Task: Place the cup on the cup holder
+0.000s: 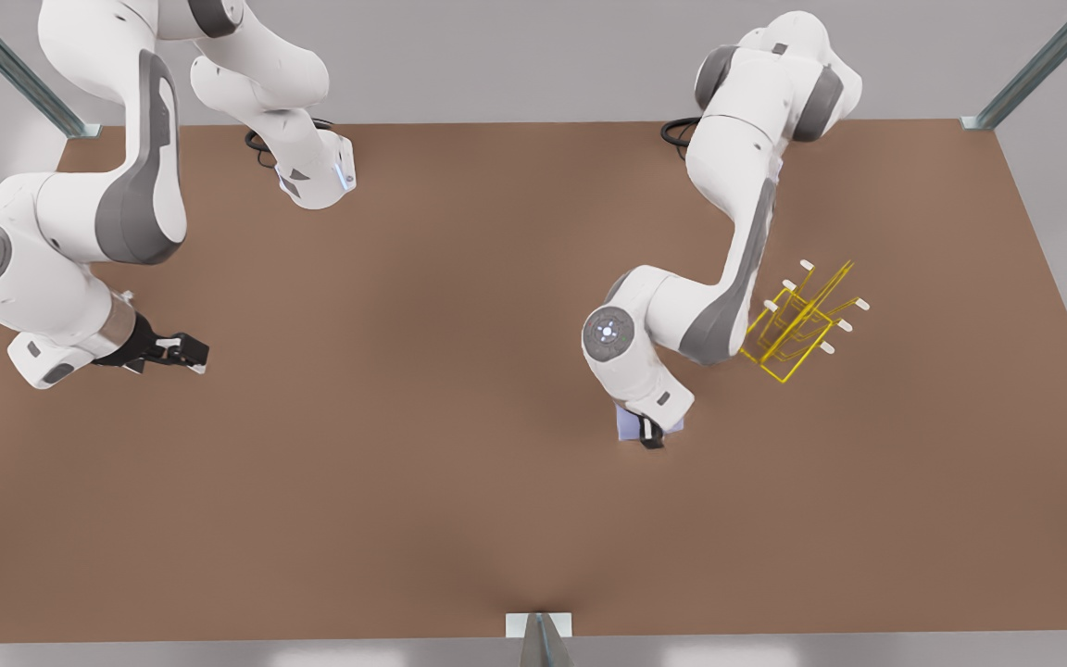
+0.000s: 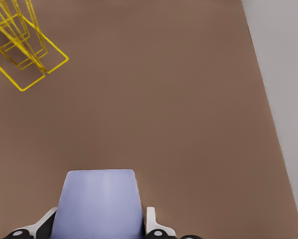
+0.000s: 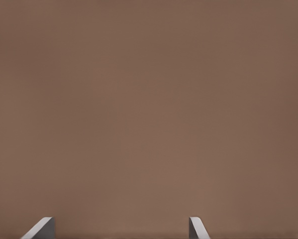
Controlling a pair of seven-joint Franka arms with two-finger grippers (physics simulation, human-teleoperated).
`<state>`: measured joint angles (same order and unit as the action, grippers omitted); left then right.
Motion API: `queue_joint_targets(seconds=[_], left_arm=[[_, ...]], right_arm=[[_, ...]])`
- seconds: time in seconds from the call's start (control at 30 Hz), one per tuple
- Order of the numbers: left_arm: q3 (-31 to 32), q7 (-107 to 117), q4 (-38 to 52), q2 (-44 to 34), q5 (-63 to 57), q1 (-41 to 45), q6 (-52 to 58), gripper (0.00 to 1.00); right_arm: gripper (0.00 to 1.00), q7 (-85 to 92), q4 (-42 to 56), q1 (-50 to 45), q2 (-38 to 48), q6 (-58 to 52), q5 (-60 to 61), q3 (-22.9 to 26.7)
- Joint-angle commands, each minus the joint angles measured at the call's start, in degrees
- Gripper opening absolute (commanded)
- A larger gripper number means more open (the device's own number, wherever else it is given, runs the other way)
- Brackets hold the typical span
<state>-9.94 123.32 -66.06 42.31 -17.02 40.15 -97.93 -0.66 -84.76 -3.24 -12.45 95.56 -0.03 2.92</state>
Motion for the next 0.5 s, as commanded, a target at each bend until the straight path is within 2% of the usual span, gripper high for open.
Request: queue_joint_targets(seconds=[0.0,0.13,0.23,0.47], left_arm=[[-0.07,-10.91,-0.03,-0.04,-11.18,3.00,20.67,0.82],[0.01,-10.38,-1.44,1.81,-24.89,8.10,34.64,0.83],[0.01,-5.20,-2.14,4.80,-32.64,9.07,39.05,0.83],[0.01,-2.47,-5.40,4.71,-32.64,12.06,48.36,0.84]], right_arm=[[1.00,0.04,0.03,-0.19,0.06,-0.20,0.03,-0.02],[1.00,-0.05,0.03,-0.19,0.06,-0.37,0.03,-0.02],[1.00,-0.05,0.03,-0.01,-0.03,-0.28,0.03,0.07],[1.00,-0.05,0.03,-0.01,-0.03,-0.20,0.12,-0.02]])
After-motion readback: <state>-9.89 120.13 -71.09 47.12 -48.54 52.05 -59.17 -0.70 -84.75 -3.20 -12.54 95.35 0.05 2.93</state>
